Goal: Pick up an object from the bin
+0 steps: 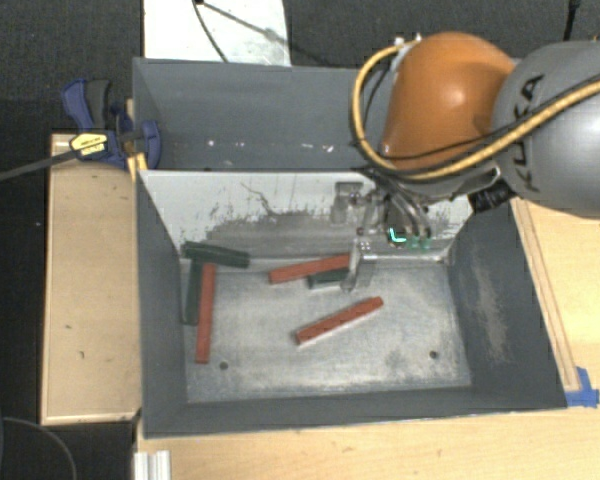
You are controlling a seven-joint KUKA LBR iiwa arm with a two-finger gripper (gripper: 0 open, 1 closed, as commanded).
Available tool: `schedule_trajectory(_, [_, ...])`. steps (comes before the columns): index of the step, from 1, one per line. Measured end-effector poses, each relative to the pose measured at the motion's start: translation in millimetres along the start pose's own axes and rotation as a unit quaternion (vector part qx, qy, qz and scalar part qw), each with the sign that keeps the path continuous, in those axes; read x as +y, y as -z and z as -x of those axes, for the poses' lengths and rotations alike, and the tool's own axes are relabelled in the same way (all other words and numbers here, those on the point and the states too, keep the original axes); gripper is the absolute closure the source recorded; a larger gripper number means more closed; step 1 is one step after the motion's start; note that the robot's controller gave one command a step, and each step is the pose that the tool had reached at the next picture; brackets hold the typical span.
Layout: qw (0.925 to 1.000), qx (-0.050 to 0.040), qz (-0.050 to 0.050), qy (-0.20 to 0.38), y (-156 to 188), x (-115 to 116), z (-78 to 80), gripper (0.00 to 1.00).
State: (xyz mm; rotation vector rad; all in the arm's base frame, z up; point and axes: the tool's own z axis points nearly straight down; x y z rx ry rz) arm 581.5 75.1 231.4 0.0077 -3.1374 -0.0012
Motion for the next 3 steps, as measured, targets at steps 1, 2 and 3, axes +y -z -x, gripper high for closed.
schedule_trajectory(1, [0.9987, -0.0016, 0.0, 0.05, -164, -41, -7.3, 0.0])
schedule_trajectory(2, [0.9988, -0.0062, 0.0, 0.049, -158, -40, -4.2, 1.0])
schedule_trajectory(3, [0.9986, -0.0075, 0.0, 0.053, -5, -25, -10.9, 1.0])
